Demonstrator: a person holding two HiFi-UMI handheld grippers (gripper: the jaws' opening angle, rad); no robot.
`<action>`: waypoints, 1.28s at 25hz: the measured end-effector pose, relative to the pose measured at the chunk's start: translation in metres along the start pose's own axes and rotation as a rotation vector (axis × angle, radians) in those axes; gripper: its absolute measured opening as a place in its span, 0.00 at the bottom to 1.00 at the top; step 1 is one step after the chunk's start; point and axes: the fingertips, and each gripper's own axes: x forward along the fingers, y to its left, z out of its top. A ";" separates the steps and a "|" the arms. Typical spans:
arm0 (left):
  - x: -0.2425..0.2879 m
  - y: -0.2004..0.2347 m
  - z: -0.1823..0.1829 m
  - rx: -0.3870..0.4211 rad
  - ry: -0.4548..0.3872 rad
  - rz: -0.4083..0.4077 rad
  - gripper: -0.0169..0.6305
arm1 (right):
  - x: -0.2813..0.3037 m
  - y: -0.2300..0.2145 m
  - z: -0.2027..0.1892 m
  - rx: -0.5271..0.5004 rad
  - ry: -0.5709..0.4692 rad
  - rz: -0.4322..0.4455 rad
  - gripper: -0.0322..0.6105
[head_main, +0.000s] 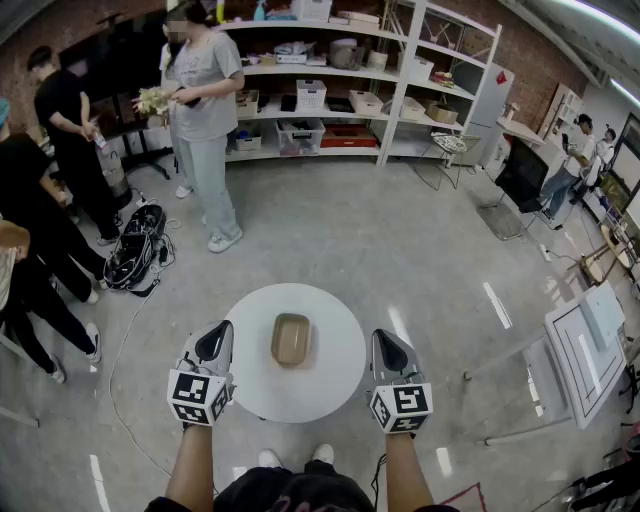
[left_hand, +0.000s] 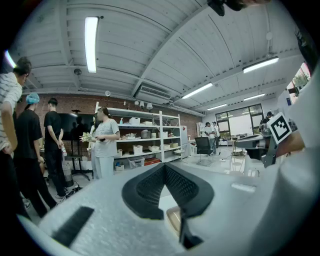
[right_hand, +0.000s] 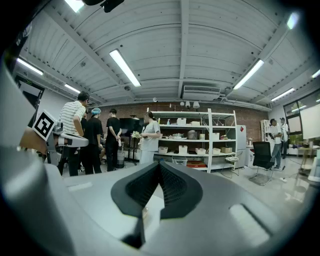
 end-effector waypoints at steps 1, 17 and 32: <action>0.000 0.000 -0.001 0.000 -0.001 0.000 0.02 | 0.000 0.000 -0.001 0.002 0.001 0.000 0.06; -0.016 0.011 -0.009 -0.009 0.000 -0.053 0.02 | -0.004 0.036 0.010 -0.011 -0.041 0.000 0.06; -0.006 0.020 -0.033 -0.018 0.031 -0.118 0.02 | 0.012 0.039 -0.007 0.021 -0.017 -0.037 0.06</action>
